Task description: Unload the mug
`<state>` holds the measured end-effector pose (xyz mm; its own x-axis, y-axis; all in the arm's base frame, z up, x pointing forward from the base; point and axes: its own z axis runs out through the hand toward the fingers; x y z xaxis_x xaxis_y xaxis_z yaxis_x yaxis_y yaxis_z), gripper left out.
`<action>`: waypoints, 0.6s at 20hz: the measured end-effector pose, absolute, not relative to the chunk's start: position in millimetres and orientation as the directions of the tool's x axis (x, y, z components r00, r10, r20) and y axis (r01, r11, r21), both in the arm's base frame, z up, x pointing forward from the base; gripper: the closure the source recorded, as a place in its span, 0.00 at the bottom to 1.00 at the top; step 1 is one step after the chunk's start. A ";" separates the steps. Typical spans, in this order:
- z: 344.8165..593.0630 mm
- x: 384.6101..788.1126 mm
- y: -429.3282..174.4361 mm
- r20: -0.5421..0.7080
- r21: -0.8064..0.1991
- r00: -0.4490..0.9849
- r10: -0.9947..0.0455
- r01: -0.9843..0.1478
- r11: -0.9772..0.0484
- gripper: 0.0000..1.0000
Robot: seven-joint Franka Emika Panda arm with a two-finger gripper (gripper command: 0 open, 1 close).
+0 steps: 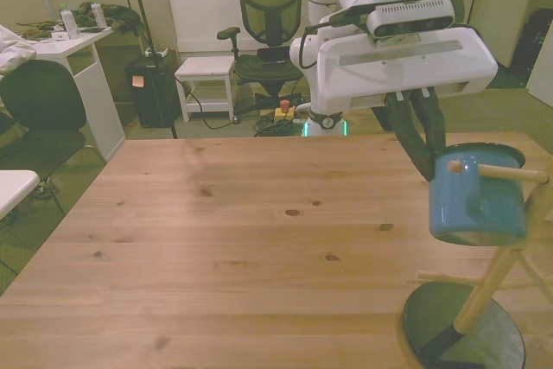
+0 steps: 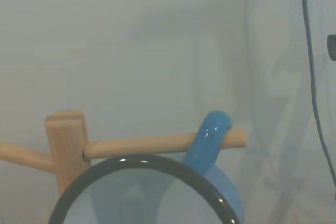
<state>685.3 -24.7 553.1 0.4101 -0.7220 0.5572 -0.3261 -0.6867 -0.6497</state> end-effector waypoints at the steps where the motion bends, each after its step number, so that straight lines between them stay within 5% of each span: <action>1: 553.1 685.2 -25.4 0.558 -0.649 0.410 -0.721 -0.326 -0.688 1.00; 12: 550.1 673.9 -16.3 0.626 -0.666 0.343 -0.700 -0.232 -0.709 1.00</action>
